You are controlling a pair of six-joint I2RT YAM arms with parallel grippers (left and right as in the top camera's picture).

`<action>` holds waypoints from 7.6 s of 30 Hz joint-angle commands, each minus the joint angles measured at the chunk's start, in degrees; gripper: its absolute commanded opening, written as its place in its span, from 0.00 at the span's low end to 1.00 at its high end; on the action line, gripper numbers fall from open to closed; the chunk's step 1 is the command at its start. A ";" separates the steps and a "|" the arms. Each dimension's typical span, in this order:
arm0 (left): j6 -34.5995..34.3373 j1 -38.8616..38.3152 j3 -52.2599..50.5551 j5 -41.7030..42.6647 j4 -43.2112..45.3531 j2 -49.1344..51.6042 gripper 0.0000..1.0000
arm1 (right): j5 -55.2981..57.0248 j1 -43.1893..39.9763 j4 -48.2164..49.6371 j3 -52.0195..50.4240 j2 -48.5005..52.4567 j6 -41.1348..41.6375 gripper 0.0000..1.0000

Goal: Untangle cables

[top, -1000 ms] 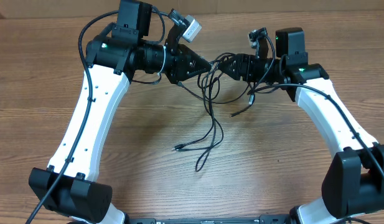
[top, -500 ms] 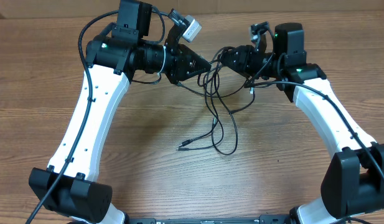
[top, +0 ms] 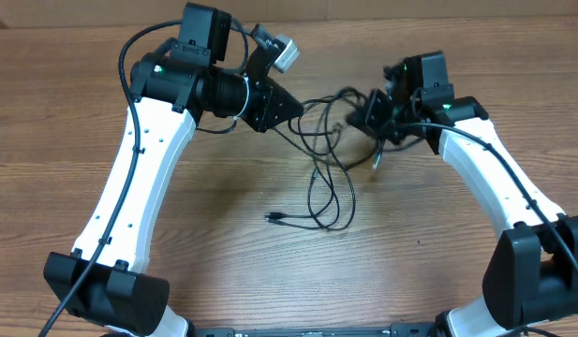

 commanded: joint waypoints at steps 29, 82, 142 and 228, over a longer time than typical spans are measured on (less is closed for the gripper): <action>-10.38 6.82 -0.17 -17.46 -1.57 -1.40 0.04 | -5.42 -10.19 -13.42 10.47 -15.67 -26.88 0.04; -4.07 -31.01 -0.17 -21.70 30.40 30.03 0.82 | 23.78 -26.36 -31.71 10.43 -15.54 -7.69 1.00; -31.23 2.75 -0.20 -41.51 -11.47 3.74 0.04 | 22.05 -26.34 -39.06 -0.13 -1.95 -4.57 1.00; -31.26 2.69 -0.20 -40.39 -10.91 3.74 0.04 | 52.89 -47.84 -21.49 35.80 -2.10 10.19 0.04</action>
